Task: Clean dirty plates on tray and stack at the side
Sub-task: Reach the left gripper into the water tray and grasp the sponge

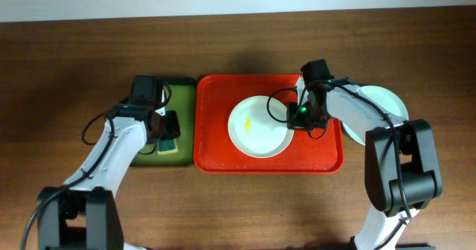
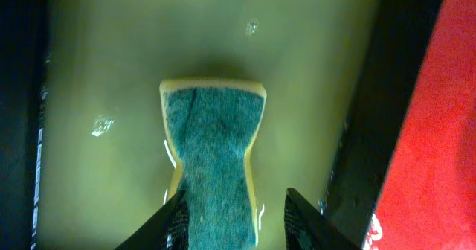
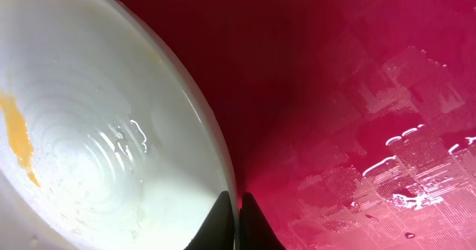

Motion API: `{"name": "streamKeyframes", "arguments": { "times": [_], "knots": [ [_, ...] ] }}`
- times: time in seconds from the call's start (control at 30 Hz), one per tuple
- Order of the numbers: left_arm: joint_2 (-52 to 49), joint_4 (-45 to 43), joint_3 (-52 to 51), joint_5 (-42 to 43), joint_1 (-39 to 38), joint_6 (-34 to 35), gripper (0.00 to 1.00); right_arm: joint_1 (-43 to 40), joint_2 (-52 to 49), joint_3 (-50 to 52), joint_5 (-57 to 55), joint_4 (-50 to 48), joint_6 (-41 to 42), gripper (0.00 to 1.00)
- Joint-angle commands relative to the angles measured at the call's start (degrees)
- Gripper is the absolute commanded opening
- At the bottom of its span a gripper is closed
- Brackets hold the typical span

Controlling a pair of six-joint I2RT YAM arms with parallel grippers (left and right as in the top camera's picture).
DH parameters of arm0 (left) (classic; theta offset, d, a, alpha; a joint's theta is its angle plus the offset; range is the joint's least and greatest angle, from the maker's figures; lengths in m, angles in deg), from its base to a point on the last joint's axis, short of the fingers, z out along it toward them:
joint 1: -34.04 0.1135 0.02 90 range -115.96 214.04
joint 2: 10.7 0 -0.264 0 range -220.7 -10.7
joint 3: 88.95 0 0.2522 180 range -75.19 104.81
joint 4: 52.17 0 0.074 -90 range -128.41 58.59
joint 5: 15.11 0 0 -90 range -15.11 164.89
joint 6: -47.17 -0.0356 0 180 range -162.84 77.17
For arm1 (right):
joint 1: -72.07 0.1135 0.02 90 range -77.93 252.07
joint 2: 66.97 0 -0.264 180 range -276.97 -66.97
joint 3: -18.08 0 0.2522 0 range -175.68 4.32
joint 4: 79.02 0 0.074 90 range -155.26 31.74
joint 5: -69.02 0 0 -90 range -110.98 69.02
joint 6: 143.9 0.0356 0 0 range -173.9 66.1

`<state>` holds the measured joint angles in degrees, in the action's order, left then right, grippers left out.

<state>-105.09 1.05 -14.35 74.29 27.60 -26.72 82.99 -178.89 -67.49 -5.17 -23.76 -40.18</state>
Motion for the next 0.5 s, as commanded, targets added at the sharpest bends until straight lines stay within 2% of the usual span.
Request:
{"name": "streamKeyframes", "arguments": {
  "times": [0.0,0.17,0.23,0.33,0.47],
  "knots": [
    [-3.1,-1.9,-0.3,-0.9,-0.2,1.3,0.36,0.0,0.0,0.4,0.0,-0.2,0.2,0.04],
    [-6.0,-1.8,-0.3,-1.0,-0.2,1.2,0.38,0.0,0.0,0.4,0.0,-0.2,0.2,0.04],
    [-6.2,-1.7,-0.3,-4.5,-0.2,1.2,0.37,0.0,0.0,0.4,0.0,-0.2,0.2,0.04],
    [-6.2,-1.7,-1.1,-3.7,-0.2,1.3,0.34,0.0,0.0,0.4,0.0,-0.2,0.2,0.04],
    [-6.3,-3.1,-2.8,-3.7,-0.2,1.3,0.34,0.0,0.0,0.4,0.1,-0.2,0.2,0.04]
  ]
}}
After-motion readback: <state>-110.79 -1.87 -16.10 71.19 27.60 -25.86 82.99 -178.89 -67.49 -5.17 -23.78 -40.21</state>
